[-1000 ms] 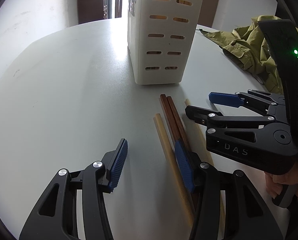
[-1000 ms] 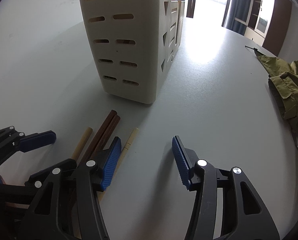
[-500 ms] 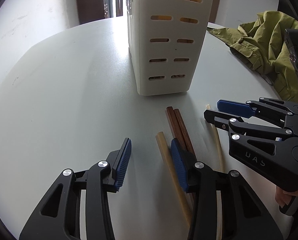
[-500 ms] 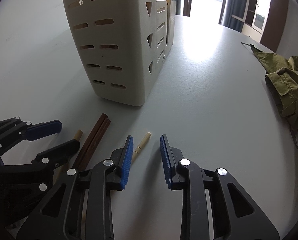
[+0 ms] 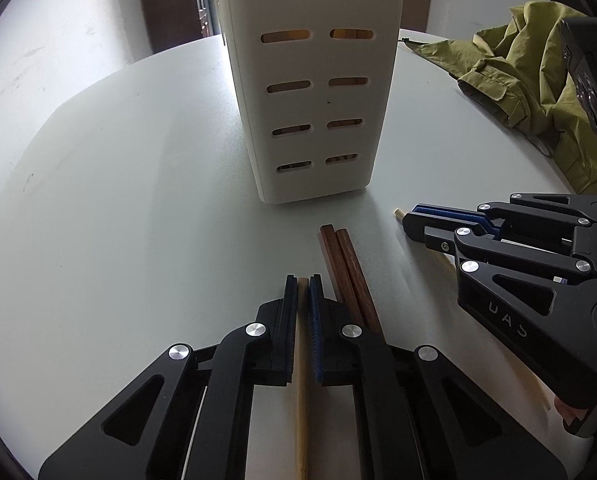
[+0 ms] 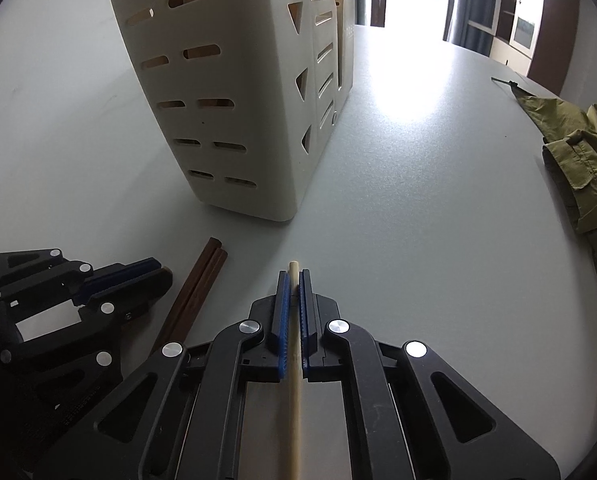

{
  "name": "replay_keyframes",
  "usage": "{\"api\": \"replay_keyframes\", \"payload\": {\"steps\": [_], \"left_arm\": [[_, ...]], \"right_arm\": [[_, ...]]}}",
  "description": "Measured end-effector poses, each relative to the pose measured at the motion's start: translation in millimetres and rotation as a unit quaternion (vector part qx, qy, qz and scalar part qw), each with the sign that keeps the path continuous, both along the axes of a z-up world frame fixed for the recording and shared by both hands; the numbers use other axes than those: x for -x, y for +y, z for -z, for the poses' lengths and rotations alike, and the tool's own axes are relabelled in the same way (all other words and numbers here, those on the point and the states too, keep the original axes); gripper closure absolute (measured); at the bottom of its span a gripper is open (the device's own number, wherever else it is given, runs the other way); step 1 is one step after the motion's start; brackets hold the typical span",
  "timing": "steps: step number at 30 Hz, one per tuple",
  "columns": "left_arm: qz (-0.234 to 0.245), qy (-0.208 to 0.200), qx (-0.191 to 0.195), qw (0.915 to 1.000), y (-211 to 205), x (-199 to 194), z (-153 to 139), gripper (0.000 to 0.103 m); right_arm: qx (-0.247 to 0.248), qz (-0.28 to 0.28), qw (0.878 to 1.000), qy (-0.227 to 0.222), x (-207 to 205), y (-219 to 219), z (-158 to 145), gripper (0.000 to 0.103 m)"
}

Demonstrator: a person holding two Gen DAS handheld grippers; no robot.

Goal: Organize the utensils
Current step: 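Close the left tool on a light chopstick while the right tool grips another, then lift both light chopsticks and raise them above the holder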

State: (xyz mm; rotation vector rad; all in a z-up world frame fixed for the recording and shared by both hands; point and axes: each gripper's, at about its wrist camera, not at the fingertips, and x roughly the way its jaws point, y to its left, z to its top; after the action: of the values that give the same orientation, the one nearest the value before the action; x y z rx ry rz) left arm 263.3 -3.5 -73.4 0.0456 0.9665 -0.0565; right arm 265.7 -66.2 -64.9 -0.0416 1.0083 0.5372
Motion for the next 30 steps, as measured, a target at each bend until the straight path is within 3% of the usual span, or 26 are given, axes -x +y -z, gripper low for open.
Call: {"api": "replay_keyframes", "payload": {"steps": [6, 17, 30], "left_arm": [[-0.007, -0.025, 0.008, 0.9996, 11, 6, -20, 0.097], [-0.009, -0.115, 0.038, 0.9926, 29, 36, -95, 0.097], [-0.005, -0.242, 0.067, 0.9678, 29, 83, -179, 0.097]], "right_arm": [[-0.019, -0.005, 1.0, -0.002, -6, 2, -12, 0.097], [-0.065, -0.021, 0.995, -0.075, 21, -3, -79, 0.098], [-0.152, 0.002, 0.976, -0.157, 40, -27, -138, 0.098]]}}
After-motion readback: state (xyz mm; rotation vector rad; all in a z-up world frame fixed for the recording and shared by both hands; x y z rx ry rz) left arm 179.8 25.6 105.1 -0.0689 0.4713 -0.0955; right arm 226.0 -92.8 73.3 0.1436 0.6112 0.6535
